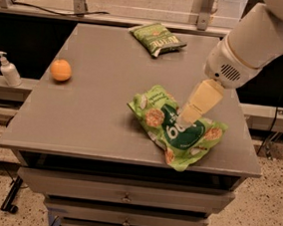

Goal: Move green rice chip bag near green jalapeno chip bag

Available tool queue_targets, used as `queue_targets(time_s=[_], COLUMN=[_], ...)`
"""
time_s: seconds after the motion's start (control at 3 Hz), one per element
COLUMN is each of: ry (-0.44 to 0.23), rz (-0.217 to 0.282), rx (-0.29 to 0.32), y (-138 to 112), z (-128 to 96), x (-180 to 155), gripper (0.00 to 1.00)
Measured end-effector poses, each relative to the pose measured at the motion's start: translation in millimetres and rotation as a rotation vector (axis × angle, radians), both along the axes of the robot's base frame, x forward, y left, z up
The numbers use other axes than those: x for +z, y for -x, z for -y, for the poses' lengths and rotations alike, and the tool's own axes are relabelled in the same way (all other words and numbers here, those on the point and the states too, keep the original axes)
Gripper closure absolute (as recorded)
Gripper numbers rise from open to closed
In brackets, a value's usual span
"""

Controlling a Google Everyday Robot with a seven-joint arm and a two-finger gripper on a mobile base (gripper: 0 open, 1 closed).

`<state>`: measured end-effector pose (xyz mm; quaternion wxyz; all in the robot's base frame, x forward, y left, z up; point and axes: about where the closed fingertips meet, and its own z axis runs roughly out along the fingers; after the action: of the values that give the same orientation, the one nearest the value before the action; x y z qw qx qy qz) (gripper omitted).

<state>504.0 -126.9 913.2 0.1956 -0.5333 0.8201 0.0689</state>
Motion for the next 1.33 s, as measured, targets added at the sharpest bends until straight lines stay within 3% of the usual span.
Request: queue_targets(time_s=[0.33, 0.67, 1.0, 1.33], ry=[-0.064, -0.117, -0.161, -0.188], rz=[-0.046, -0.079, -0.092, -0.066], rx=[-0.027, -0.054, -0.082, -0.094], y=[-25.5, -34.5, -34.0, -35.2], z=[-25.6, -39.2, -40.3, -33.5], x=[-33.7, -57.5, -67.5, -53.9], gripper=[0.00, 0.17, 0.41, 0.64])
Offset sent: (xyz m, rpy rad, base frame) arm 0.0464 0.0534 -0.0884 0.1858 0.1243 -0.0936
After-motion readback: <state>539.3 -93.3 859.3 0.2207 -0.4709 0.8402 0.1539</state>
